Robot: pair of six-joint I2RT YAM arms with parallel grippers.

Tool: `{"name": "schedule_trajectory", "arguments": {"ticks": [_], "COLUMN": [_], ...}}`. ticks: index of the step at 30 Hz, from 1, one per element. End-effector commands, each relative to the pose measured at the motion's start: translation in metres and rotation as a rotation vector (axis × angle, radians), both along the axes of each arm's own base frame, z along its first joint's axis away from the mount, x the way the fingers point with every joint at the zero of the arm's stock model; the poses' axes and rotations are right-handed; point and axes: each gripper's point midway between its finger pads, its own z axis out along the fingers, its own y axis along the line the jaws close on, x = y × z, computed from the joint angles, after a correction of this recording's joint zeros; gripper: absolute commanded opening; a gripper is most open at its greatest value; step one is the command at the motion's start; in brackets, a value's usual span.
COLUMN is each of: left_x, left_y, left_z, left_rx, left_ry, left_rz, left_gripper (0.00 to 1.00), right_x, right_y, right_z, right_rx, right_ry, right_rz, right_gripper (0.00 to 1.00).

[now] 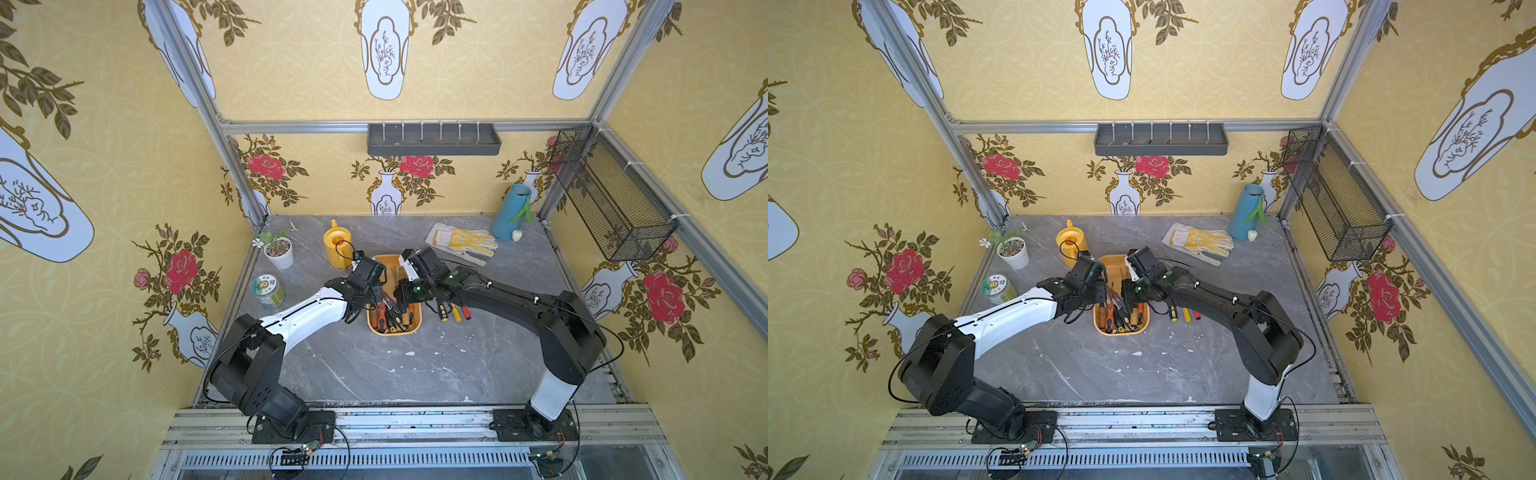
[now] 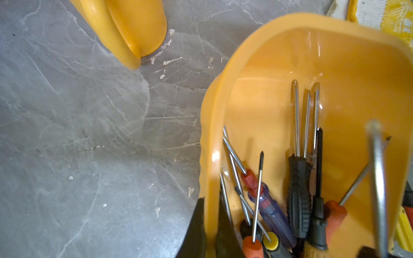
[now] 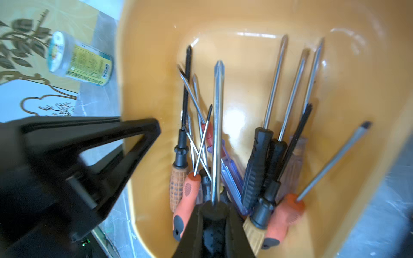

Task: Take out the screwdriver from the storage box
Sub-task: Pick up the screwdriver from the storage box, then place the screwdriver at the center of the board.

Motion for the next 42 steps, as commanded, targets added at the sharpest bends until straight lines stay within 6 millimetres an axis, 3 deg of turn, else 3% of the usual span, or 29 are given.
{"name": "schedule_trajectory", "arguments": {"ticks": [1,9,16,30,42], "left_x": [0.006,0.007,0.007,0.006,0.006], "left_y": [0.0,0.005,0.01,0.014,0.013], "left_z": [0.004,0.008,0.014,0.016,0.013], "left_rx": [0.0,0.025,0.054,0.07,0.067], "left_ry": [-0.031,-0.046,-0.062,-0.066,-0.058], "left_rz": [0.016,0.024,0.024,0.029,0.029], "left_gripper": [0.0,0.0,0.0,0.0,0.0], "right_x": [0.01,0.02,0.02,0.015,0.021], "right_y": [-0.001,-0.046,-0.081,-0.089,-0.097], "right_z": [0.026,0.042,0.015,-0.062,-0.097], "right_rx": [0.044,0.015,-0.073,-0.203,-0.351], "right_ry": [-0.1,-0.154,-0.098,0.058,0.138], "right_rz": [-0.005,-0.116,-0.192,-0.199,-0.23], "right_gripper": [0.0,0.0,0.0,0.0,0.0]}}
